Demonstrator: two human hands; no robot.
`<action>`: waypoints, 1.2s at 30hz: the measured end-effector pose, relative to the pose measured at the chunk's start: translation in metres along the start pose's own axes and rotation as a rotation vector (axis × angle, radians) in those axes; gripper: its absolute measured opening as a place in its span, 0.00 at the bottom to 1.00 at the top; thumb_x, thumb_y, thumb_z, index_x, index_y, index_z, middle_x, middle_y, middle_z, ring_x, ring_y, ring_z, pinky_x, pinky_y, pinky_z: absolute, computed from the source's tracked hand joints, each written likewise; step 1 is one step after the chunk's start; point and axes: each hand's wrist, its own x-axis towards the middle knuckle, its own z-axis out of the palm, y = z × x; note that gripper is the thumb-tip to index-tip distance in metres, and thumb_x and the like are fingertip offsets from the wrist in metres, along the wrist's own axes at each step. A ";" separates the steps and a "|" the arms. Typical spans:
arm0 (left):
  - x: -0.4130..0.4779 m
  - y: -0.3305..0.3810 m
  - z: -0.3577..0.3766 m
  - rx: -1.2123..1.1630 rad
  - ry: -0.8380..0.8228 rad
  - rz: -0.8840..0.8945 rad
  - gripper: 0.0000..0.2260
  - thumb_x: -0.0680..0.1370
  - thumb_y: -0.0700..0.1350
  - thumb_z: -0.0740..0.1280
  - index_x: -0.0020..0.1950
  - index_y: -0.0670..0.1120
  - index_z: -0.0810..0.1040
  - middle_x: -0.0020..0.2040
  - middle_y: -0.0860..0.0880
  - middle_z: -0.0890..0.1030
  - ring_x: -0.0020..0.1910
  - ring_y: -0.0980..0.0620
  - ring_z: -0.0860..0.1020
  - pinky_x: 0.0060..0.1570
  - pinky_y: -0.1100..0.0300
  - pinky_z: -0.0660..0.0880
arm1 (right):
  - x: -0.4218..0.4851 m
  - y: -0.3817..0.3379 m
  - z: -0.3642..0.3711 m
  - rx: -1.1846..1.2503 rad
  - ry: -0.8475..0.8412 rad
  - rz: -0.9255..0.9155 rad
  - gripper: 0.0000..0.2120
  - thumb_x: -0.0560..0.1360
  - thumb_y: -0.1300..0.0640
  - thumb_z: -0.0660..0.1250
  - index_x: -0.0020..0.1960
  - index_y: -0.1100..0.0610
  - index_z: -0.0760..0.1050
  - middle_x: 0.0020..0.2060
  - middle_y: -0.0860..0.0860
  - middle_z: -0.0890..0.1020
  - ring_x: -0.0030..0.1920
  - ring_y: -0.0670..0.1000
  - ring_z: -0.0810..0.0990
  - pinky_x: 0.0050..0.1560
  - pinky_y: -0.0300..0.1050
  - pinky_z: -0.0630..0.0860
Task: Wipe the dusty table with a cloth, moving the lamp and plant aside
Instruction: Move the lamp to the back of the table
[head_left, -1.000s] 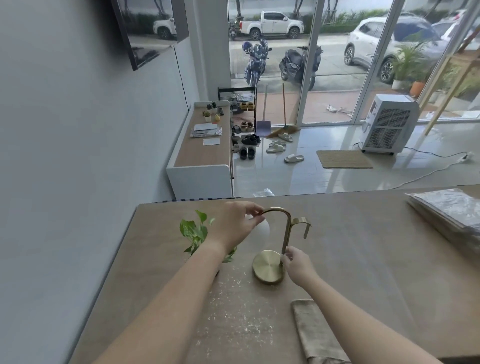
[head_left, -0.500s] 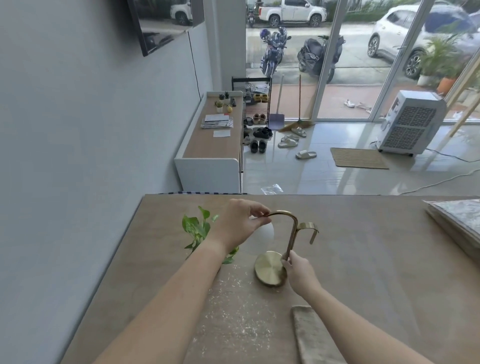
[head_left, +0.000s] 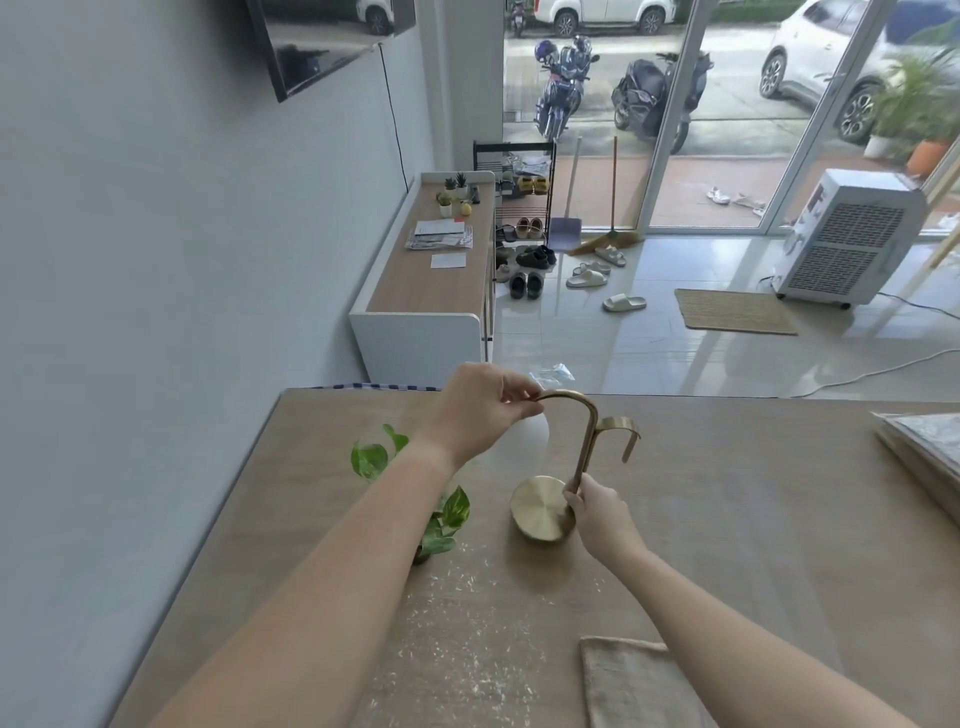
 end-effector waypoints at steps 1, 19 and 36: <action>0.010 -0.001 0.000 -0.001 0.005 0.000 0.08 0.77 0.45 0.80 0.55 0.49 0.90 0.45 0.56 0.88 0.46 0.58 0.85 0.56 0.54 0.83 | 0.010 -0.002 -0.003 0.010 0.003 0.002 0.10 0.87 0.55 0.60 0.48 0.51 0.74 0.45 0.49 0.82 0.45 0.49 0.80 0.41 0.45 0.74; 0.134 -0.047 0.004 0.031 0.016 -0.015 0.07 0.77 0.44 0.80 0.54 0.49 0.91 0.44 0.53 0.88 0.46 0.56 0.84 0.55 0.54 0.82 | 0.137 -0.019 -0.020 -0.005 0.027 0.031 0.10 0.87 0.55 0.60 0.48 0.52 0.74 0.46 0.52 0.82 0.45 0.52 0.81 0.43 0.50 0.75; 0.126 -0.051 0.005 0.020 0.011 -0.084 0.09 0.78 0.46 0.79 0.57 0.50 0.90 0.49 0.54 0.88 0.50 0.59 0.84 0.62 0.52 0.81 | 0.134 -0.018 -0.020 0.051 0.014 0.090 0.09 0.85 0.51 0.64 0.62 0.53 0.74 0.54 0.50 0.81 0.54 0.54 0.81 0.51 0.52 0.77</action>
